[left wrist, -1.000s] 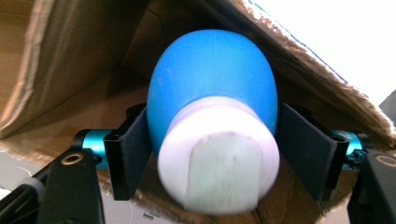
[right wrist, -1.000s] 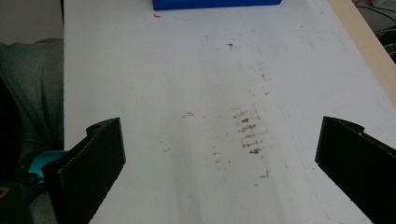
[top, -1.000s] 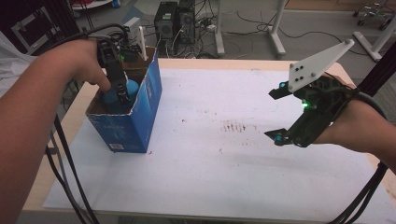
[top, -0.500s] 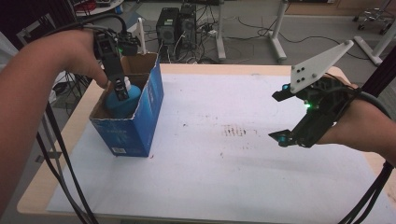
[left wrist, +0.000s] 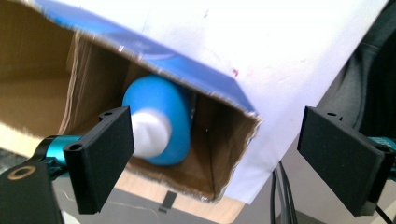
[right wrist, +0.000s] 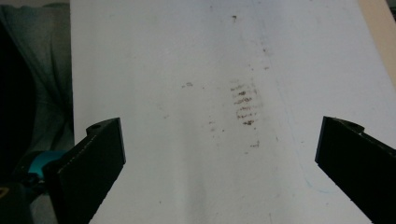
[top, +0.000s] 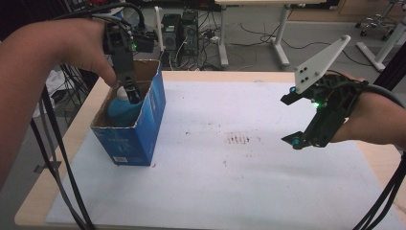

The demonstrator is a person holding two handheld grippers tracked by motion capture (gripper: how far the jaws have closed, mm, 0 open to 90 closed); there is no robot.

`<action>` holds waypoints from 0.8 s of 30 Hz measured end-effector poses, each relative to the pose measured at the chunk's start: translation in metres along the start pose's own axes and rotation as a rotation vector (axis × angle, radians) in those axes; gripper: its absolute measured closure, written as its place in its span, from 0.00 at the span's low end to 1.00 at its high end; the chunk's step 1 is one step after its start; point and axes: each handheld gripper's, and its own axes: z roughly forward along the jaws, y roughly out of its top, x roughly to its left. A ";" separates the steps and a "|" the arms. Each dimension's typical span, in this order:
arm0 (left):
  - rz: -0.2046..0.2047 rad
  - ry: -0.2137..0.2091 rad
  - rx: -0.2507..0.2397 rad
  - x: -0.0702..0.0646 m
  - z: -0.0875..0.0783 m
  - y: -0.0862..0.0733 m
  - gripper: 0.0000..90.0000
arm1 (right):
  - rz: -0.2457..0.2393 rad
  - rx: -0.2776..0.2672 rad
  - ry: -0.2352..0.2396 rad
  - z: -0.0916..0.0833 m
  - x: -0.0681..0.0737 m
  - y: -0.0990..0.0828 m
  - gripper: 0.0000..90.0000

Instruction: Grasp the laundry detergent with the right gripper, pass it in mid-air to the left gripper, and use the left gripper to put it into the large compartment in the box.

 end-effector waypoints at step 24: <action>0.233 -0.030 -0.058 -0.038 0.004 0.044 0.02 | -0.045 0.202 0.073 -0.022 -0.013 0.002 0.01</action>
